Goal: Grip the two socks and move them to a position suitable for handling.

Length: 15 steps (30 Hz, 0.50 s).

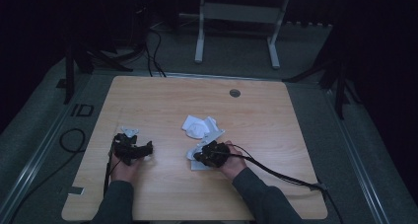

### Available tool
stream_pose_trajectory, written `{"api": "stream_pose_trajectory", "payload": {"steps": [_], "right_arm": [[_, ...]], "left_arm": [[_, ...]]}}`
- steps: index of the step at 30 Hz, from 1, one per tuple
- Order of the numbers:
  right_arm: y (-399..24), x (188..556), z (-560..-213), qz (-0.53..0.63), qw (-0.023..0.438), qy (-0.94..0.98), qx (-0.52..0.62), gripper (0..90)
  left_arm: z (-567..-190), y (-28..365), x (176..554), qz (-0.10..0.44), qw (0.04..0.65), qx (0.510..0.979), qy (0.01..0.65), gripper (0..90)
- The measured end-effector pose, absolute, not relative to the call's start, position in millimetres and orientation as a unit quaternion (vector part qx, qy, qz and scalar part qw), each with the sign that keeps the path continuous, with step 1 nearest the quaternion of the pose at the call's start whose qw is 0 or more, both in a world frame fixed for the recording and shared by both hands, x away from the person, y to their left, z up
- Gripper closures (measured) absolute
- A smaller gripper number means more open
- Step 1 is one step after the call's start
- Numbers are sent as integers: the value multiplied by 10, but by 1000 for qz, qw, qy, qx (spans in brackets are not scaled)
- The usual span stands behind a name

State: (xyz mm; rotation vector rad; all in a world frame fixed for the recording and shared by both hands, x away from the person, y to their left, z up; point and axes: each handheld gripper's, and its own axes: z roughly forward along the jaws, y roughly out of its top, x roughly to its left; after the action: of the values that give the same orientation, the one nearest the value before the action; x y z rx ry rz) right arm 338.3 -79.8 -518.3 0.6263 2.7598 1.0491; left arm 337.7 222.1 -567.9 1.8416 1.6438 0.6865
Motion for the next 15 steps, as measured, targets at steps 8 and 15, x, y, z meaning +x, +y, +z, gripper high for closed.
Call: {"api": "stream_pose_trajectory", "payload": {"steps": [8, 15], "right_arm": [[-955, 3342, -4897, 353, 95, 908, 204, 872], [-1073, 3287, -4761, 351, 117, 907, 203, 872]], "left_arm": [[-5679, 2221, 3377, 257, 285, 689, 615, 151], [-5679, 2222, 3375, 256, 286, 690, 614, 151]]}}
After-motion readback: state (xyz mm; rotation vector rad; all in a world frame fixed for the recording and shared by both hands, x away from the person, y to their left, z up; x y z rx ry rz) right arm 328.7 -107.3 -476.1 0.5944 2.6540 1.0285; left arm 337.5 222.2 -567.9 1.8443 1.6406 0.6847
